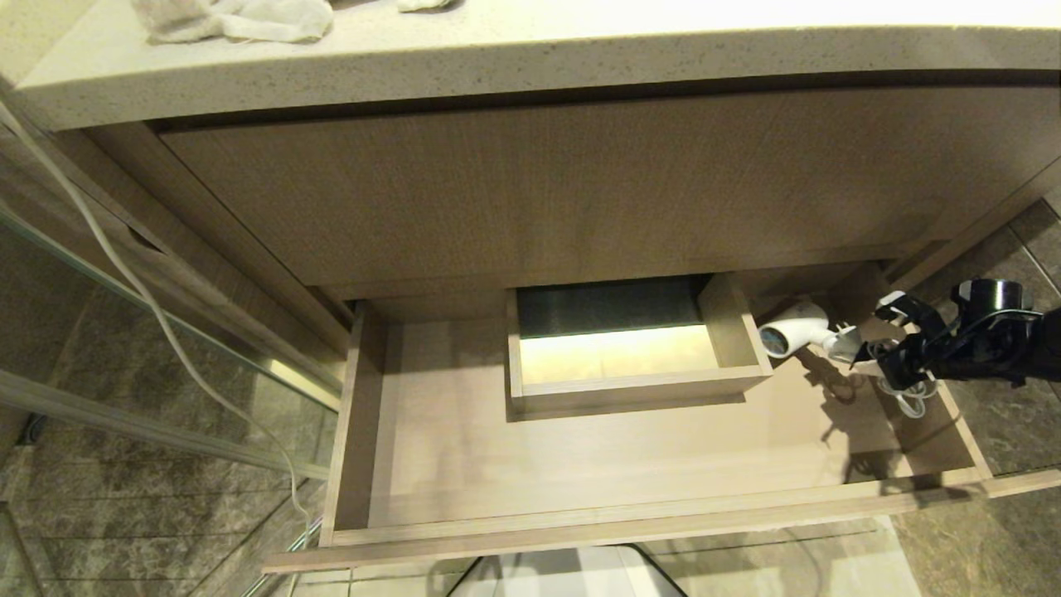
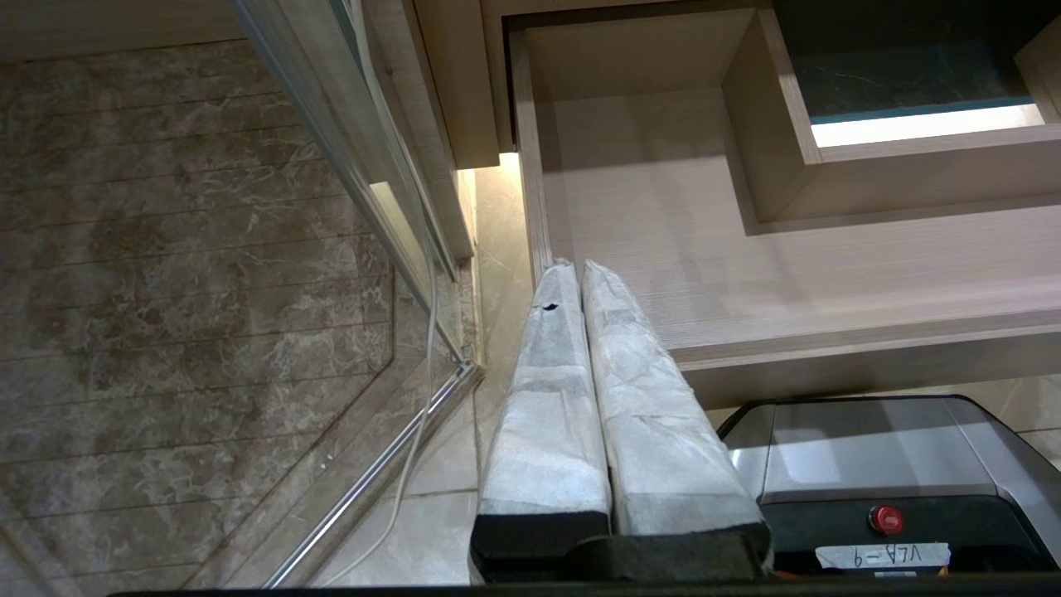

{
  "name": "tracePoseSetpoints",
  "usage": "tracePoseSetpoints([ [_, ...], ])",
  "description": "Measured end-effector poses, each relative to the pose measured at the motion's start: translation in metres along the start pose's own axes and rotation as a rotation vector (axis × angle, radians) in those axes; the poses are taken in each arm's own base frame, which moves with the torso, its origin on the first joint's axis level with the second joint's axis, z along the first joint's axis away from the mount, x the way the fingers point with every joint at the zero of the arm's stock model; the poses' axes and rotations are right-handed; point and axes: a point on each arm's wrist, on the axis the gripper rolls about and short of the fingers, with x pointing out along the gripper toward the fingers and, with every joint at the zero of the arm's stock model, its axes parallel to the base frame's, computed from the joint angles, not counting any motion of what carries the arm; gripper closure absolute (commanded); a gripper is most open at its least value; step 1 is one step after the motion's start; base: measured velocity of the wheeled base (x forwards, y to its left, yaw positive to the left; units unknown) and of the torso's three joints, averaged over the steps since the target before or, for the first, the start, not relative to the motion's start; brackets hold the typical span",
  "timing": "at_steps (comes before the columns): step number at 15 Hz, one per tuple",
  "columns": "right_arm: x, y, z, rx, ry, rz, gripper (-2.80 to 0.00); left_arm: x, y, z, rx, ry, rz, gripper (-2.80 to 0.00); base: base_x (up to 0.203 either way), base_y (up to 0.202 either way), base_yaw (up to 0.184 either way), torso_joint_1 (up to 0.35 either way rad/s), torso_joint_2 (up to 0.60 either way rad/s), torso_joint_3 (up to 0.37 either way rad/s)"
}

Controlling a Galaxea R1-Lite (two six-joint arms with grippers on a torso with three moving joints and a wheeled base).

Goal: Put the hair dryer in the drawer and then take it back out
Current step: Take the hairdryer out

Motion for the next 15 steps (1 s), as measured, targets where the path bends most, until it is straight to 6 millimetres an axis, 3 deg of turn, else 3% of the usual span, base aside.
tracePoseSetpoints([
  [6,-0.039,0.005,0.018,-0.007,-0.009,-0.014,0.00,0.000,0.000,0.000,0.000,0.000,0.000,0.00,0.000,0.000,0.000,0.000,0.00,0.000],
  [11,-0.093,0.016,0.037,0.000,-0.001,-0.012,0.00,0.000,0.000,0.000,0.000,0.000,0.000,0.00,0.000,0.000,0.000,0.000,0.00,0.000],
  [15,-0.142,0.035,0.044,0.013,0.018,0.003,0.00,0.000,0.000,0.000,0.000,0.000,0.000,0.00,0.000,0.000,0.000,0.000,0.00,0.000],
])
